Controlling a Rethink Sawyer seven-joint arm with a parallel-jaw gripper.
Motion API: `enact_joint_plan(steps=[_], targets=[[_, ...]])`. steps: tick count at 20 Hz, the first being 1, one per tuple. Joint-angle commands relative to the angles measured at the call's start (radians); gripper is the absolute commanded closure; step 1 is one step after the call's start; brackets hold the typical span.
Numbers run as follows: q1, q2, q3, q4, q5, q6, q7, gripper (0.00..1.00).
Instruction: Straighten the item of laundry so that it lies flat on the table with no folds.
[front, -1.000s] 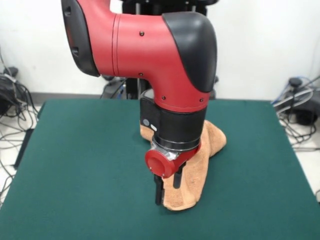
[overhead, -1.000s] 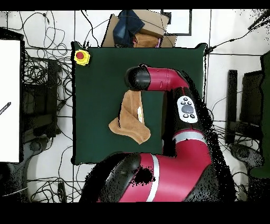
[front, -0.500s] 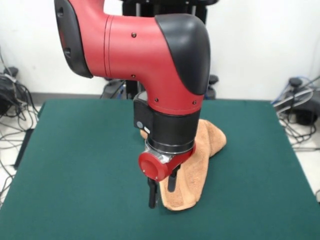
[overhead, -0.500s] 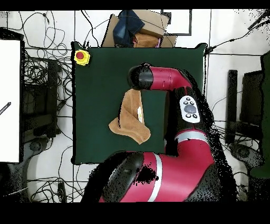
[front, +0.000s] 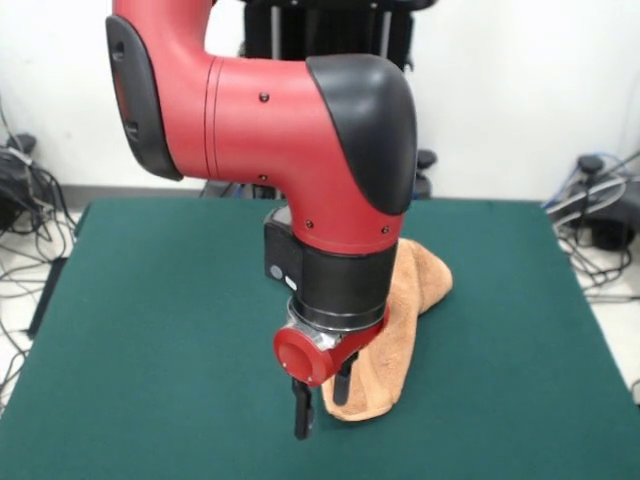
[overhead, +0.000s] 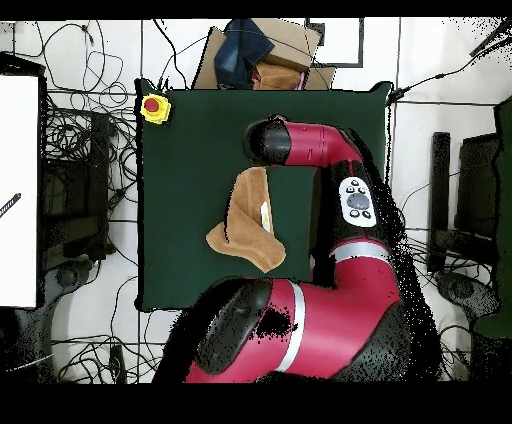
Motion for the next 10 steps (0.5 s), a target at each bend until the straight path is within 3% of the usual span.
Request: enact_joint_plan(steps=[1,10], targets=[[0.028,0.046,0.039,-0.007,-0.028,-0.029,0.126,0.00],[0.017,0.052,0.049,-0.003,0.008,0.053,0.123,0.00]])
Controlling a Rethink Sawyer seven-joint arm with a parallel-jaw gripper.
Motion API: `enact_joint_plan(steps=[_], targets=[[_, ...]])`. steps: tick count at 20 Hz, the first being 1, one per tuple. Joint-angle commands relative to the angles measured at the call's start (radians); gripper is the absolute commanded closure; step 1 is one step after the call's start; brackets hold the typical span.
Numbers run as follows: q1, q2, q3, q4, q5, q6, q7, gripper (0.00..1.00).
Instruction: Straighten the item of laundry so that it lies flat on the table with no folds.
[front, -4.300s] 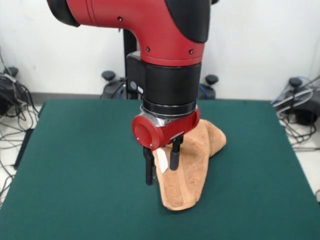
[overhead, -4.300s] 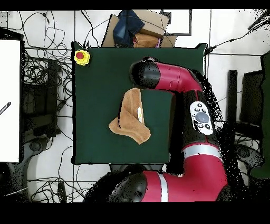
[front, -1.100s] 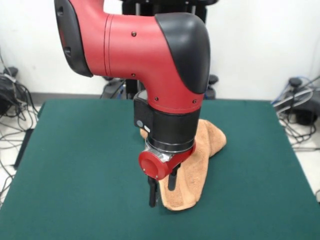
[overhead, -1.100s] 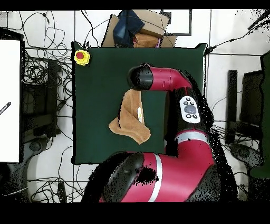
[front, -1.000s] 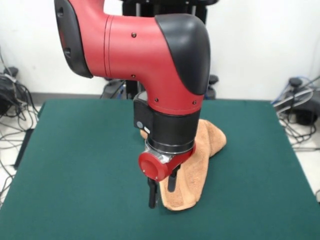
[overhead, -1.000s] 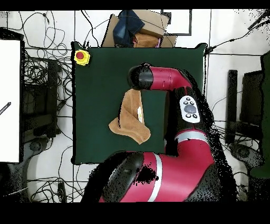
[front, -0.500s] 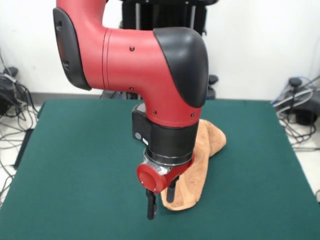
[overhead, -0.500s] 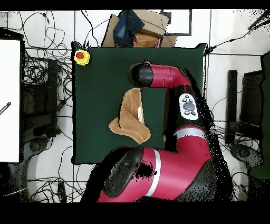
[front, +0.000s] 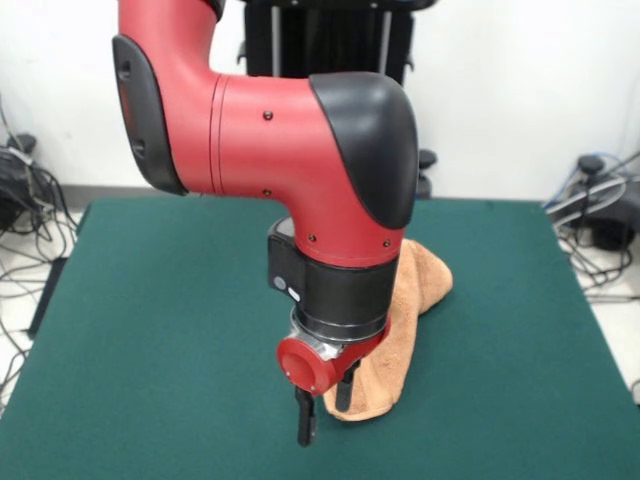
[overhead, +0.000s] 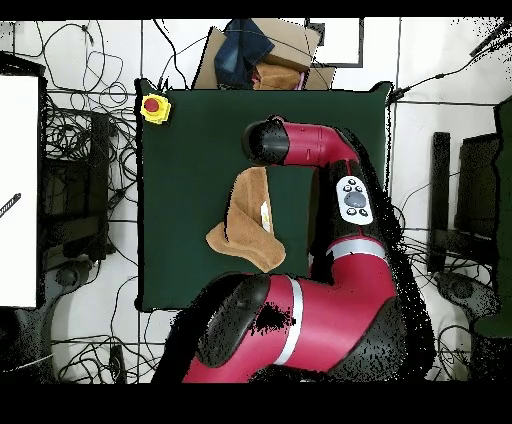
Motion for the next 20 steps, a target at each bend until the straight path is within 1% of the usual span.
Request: enact_joint_plan(steps=[1,14,20], targets=[[0.015,0.028,0.047,0.015,0.007,0.054,0.123,0.00],[0.027,0.040,0.025,0.010,0.004,0.052,0.149,0.00],[0.029,0.041,0.013,0.031,0.011,0.071,0.167,0.00]])
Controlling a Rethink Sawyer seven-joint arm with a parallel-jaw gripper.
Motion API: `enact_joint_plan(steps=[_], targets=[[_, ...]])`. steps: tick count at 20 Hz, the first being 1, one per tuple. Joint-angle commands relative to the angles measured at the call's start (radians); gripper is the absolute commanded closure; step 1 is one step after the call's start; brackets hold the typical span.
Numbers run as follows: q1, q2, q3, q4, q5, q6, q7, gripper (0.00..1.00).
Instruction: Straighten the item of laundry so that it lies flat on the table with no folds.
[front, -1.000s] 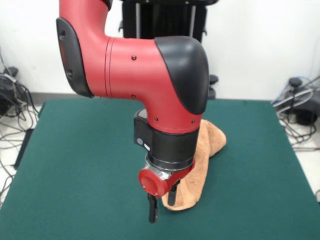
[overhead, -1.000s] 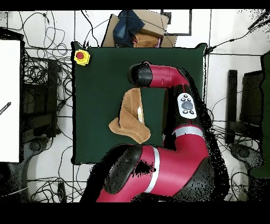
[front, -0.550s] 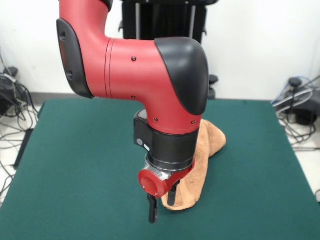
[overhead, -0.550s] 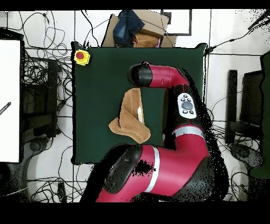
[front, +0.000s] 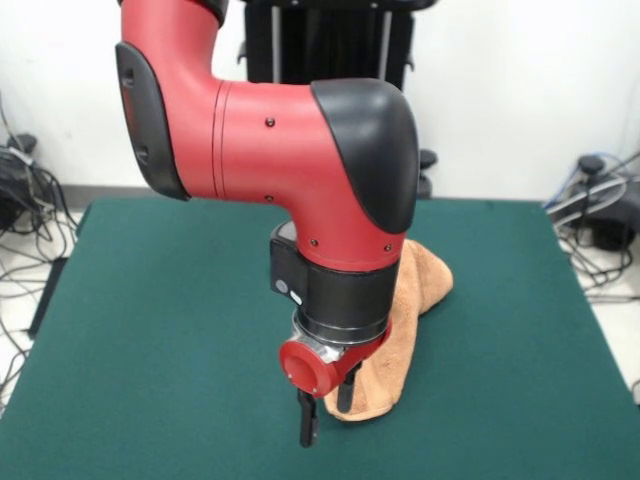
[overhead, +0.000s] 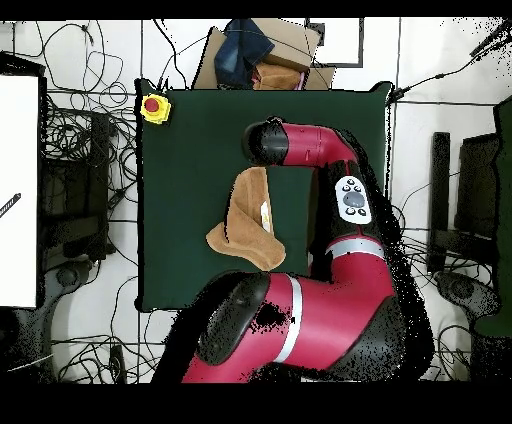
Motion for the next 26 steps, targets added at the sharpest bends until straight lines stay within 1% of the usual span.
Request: enact_joint_plan(steps=[1,3,14,17,22,26], targets=[[0.025,0.024,0.015,0.047,0.008,0.076,0.157,0.00],[0.016,0.014,0.020,0.067,0.005,0.080,0.142,0.00],[0.016,0.046,0.004,0.059,-0.008,0.108,0.125,0.00],[0.019,0.068,-0.012,0.063,-0.018,0.109,0.130,0.00],[-0.015,0.050,0.015,0.135,-0.017,0.088,0.100,0.00],[-0.027,0.043,0.021,0.162,-0.023,0.083,0.085,0.00]])
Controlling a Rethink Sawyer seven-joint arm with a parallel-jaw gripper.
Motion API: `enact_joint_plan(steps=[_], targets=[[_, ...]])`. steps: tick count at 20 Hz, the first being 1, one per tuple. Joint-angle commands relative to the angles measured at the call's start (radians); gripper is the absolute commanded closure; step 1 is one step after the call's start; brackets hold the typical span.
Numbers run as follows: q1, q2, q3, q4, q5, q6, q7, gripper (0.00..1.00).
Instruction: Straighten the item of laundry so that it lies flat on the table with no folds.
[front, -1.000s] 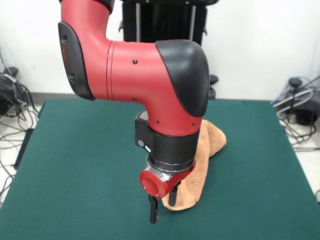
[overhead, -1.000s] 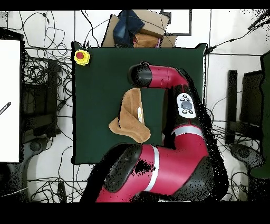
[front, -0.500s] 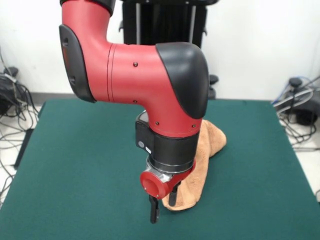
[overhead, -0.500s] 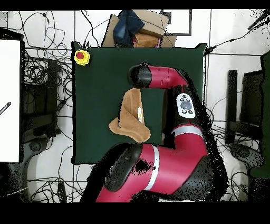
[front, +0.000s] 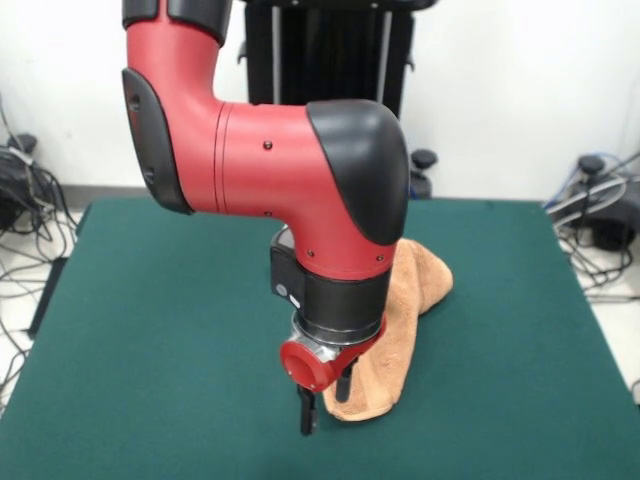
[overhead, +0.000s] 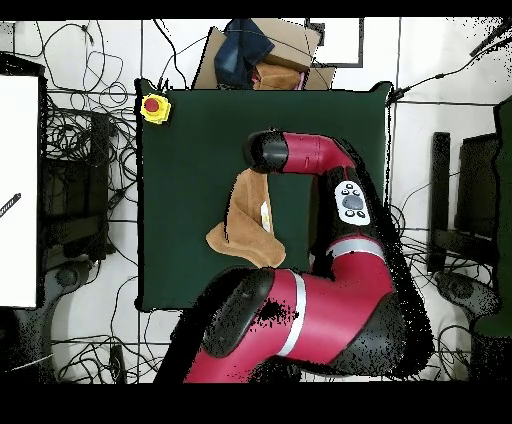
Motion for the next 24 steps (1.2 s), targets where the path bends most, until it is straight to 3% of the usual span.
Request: enact_joint_plan(steps=[1,7,10,24], targets=[[-0.014,0.019,0.020,0.129,-0.028,0.078,0.086,0.00],[-0.009,0.026,0.018,0.130,-0.031,0.062,0.095,0.00],[-0.018,0.030,0.047,0.129,-0.021,-0.012,0.117,0.00],[-0.028,0.044,0.093,0.122,-0.009,-0.136,0.148,0.00]])
